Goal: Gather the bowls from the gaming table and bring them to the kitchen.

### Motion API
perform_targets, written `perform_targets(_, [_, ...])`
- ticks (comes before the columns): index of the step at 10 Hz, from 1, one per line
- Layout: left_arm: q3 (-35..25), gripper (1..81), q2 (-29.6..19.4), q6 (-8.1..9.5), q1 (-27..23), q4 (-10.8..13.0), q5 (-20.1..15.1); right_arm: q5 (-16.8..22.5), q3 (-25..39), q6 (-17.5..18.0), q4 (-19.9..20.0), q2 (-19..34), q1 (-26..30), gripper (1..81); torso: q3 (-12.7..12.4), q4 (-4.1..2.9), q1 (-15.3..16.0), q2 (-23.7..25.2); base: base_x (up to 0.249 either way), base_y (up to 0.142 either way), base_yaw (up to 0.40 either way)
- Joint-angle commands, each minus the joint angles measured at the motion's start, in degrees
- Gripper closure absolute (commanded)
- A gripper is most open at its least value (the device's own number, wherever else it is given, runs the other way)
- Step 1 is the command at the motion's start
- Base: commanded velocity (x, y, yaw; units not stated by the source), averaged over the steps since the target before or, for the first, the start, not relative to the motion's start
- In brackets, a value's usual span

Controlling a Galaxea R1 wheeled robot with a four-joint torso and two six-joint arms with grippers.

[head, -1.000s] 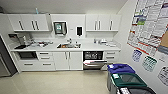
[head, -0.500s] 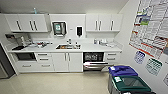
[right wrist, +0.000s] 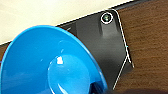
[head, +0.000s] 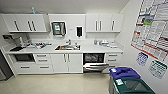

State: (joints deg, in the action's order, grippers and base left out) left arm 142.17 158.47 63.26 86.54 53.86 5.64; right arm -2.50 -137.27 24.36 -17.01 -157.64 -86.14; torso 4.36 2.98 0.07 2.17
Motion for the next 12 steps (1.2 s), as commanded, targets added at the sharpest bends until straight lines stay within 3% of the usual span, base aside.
perform_targets(1, [-0.05,81.1,-1.04,0.11,-2.47,0.63,-1.95,2.59,0.26,-0.19,-0.92,0.98,2.85,81.1,0.00,0.00,0.00,0.00,0.117,0.000,0.000])
perform_targets(12, [-0.05,81.1,-1.13,0.11,-2.56,0.55,-1.95,2.85,0.17,-0.19,-1.10,0.98,3.03,81.1,0.00,0.00,0.00,0.00,0.105,0.000,0.000])
